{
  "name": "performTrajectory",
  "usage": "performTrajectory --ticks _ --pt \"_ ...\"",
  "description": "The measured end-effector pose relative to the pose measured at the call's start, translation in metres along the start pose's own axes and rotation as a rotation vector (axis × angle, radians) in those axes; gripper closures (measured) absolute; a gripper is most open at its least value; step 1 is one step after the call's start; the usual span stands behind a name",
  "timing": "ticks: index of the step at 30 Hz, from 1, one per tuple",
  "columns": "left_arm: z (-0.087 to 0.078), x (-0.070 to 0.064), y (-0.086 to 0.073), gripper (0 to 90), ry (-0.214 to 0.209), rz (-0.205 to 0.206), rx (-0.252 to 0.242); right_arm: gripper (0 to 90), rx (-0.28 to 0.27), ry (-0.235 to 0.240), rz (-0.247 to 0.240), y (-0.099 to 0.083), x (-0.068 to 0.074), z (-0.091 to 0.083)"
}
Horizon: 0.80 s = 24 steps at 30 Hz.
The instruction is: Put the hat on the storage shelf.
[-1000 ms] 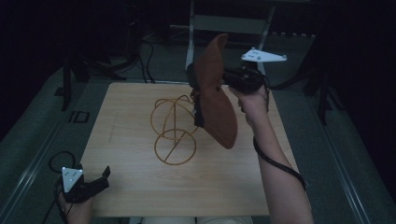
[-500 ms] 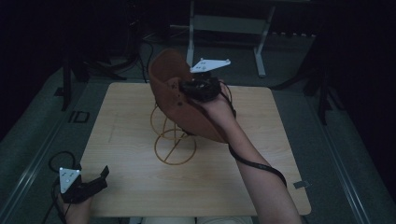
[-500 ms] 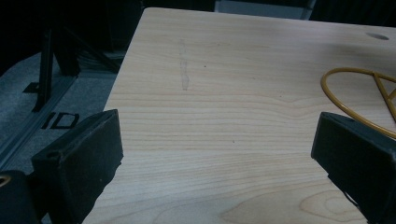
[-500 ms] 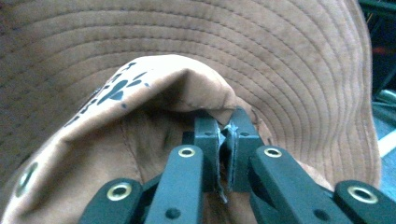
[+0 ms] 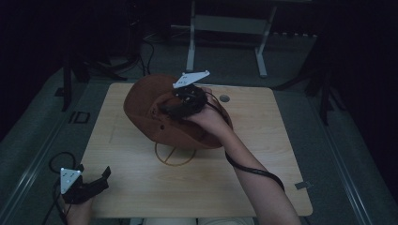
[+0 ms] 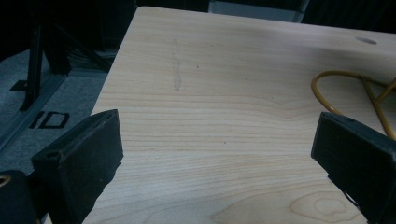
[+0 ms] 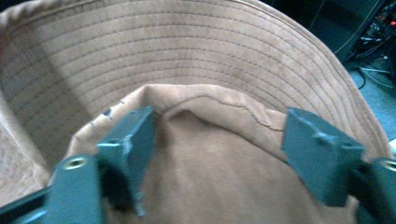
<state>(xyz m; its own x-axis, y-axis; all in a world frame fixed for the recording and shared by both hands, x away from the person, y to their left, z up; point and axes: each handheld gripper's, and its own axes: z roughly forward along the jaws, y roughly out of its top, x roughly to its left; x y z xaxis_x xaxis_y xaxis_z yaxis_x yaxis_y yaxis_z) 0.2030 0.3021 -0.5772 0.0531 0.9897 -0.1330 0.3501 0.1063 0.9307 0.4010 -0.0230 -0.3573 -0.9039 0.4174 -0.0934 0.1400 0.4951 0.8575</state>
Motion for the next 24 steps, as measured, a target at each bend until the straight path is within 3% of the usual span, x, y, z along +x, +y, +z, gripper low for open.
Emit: performTrajectory --ticks 2,4,9,13,15,16,20,24 --pt "0.000 0.000 -0.001 2.6 0.002 -0.001 -0.002 13.0 -0.005 0.022 -0.006 -0.001 0.001 -0.001" --pt "0.001 0.000 -0.001 2.6 0.003 0.008 0.005 14.7 -0.010 0.037 0.001 -0.003 0.001 -0.002" --pt "0.001 -0.001 -0.002 2.6 -0.007 0.014 -0.004 14.4 -0.019 0.034 -0.039 -0.004 -0.002 -0.011" --pt "0.000 -0.002 -0.001 2.6 -0.019 0.025 -0.015 14.3 -0.042 0.029 -0.031 -0.005 -0.005 -0.020" --pt "0.001 -0.003 -0.002 2.6 -0.021 0.030 -0.012 14.3 -0.050 0.053 -0.001 -0.008 -0.009 -0.031" --pt "0.000 -0.004 -0.002 2.6 -0.006 0.050 -0.016 14.3 -0.054 0.044 -0.001 -0.010 -0.010 -0.034" --pt "0.000 -0.005 -0.001 2.6 -0.014 0.038 -0.023 14.8 -0.055 0.018 0.034 -0.020 -0.020 -0.049" --pt "0.001 -0.006 -0.002 2.6 -0.011 0.040 -0.013 15.1 -0.071 -0.001 0.040 -0.037 -0.030 -0.062"
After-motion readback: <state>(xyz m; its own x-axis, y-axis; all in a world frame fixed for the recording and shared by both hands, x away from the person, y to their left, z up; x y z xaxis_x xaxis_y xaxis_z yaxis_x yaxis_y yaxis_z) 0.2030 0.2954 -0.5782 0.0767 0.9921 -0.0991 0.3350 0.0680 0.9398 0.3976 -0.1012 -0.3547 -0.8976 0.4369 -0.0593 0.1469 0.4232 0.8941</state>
